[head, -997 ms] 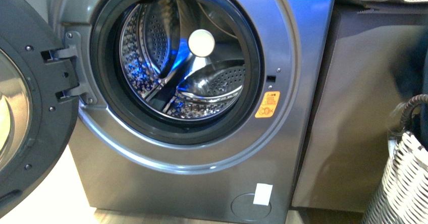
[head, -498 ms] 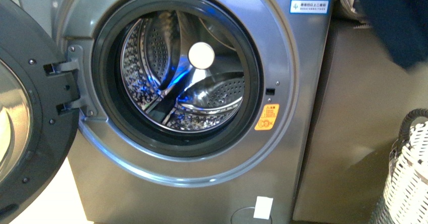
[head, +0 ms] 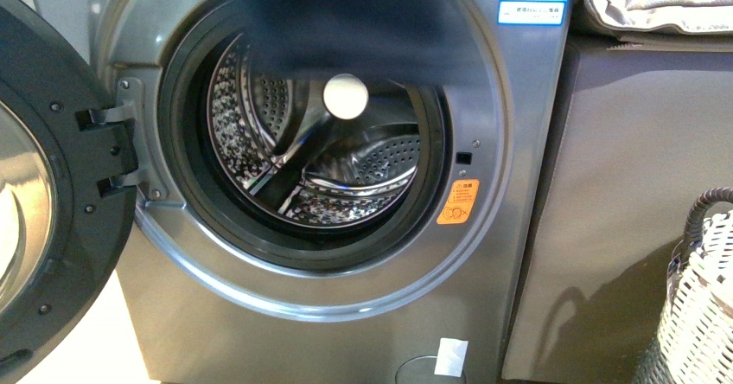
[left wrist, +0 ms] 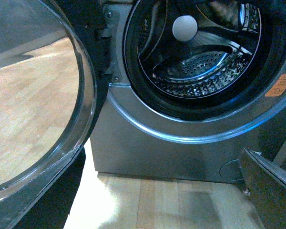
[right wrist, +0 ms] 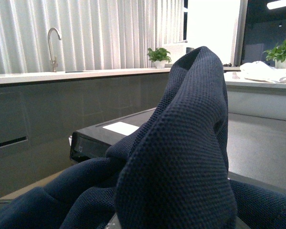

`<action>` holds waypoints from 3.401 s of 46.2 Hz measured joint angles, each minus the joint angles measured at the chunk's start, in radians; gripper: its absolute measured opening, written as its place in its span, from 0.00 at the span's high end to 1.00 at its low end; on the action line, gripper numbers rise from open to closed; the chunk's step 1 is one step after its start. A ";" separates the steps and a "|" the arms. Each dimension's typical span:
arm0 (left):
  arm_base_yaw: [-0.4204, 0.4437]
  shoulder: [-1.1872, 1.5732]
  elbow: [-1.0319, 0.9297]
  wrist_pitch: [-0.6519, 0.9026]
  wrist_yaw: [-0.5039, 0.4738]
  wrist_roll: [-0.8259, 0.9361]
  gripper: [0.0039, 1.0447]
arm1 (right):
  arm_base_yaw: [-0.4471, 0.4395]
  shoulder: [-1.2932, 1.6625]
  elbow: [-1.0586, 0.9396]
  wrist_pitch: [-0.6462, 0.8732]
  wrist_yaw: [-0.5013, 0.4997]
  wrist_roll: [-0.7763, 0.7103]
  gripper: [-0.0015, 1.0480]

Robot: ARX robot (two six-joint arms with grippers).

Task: Put clothes into washing machine

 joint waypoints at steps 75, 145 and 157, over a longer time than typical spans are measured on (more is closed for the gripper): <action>0.038 1.003 0.887 0.512 0.611 -0.103 0.06 | 0.000 -0.001 0.010 0.000 0.006 0.004 0.90; -0.340 1.503 1.201 0.965 0.837 -0.461 0.06 | -0.001 -0.001 0.010 0.000 0.006 0.004 0.90; -0.374 1.547 1.270 0.777 0.566 -0.277 0.06 | -0.001 -0.001 0.010 0.000 0.007 0.004 0.90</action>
